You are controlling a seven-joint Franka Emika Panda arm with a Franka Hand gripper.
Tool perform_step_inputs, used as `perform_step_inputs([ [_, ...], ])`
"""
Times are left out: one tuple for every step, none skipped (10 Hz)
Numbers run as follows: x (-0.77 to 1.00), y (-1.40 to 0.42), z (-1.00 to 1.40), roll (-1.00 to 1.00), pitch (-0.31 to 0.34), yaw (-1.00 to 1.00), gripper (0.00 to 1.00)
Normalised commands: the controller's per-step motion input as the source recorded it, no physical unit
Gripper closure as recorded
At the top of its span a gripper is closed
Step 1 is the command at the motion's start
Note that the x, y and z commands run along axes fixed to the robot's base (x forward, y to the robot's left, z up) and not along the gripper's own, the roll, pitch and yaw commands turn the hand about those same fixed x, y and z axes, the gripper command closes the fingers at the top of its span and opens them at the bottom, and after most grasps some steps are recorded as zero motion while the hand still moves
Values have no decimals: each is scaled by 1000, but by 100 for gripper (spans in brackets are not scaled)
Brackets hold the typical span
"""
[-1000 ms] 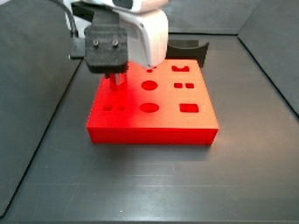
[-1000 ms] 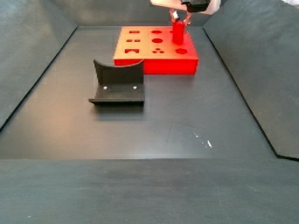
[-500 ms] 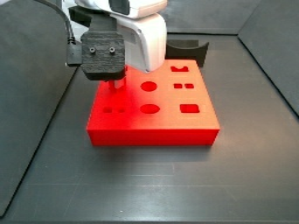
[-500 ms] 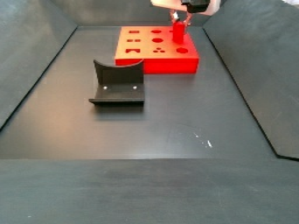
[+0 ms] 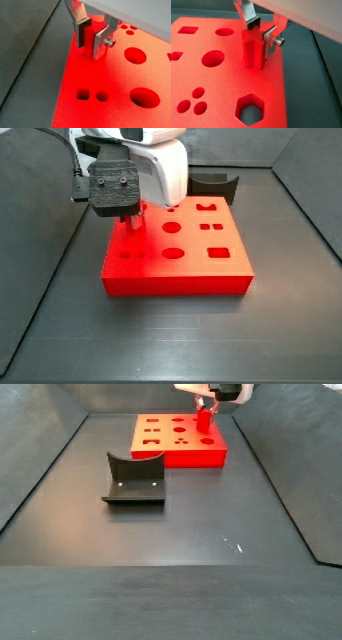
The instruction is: Insert the star object.
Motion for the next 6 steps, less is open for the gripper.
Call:
perform_step_inputs([
  [183,-277,-506,340,164,0,100],
  [171,-277,-497,299,211,-77,100],
  [0,0,-509,161,121,-74,100],
  [0,0,0,17,11,0,100],
  [97,0,-209,0,0,0,100],
  [394,46,-626,246,123,-200,100],
])
